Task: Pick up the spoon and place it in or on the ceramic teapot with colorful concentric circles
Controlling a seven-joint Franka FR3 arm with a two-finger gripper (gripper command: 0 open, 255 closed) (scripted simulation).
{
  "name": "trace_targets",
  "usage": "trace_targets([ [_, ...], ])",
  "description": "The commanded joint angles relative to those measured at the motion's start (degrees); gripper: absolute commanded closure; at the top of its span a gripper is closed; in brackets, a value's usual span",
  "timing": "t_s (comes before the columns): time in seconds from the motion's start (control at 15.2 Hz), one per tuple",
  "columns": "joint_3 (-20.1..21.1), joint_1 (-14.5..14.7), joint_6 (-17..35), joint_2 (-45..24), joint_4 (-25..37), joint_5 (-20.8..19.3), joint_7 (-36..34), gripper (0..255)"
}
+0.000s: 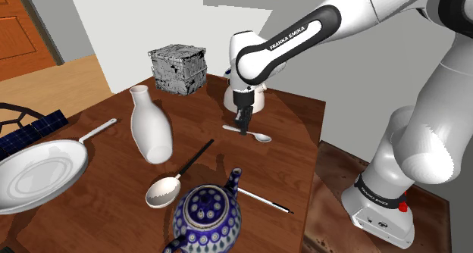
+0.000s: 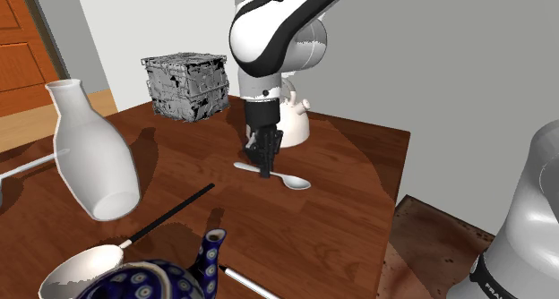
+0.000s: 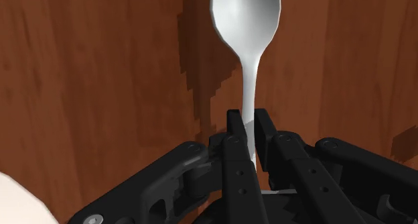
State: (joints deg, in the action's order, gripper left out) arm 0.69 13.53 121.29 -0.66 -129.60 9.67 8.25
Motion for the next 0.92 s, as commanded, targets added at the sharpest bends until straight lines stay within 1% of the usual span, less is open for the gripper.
trace_targets([
  [0.0, 0.0, 0.0, -1.4, 0.9, 0.6, -0.1, -0.3, 255],
  [0.86, -0.2, -0.2, -11.2, 5.4, 5.9, -0.9, -1.7, 255],
])
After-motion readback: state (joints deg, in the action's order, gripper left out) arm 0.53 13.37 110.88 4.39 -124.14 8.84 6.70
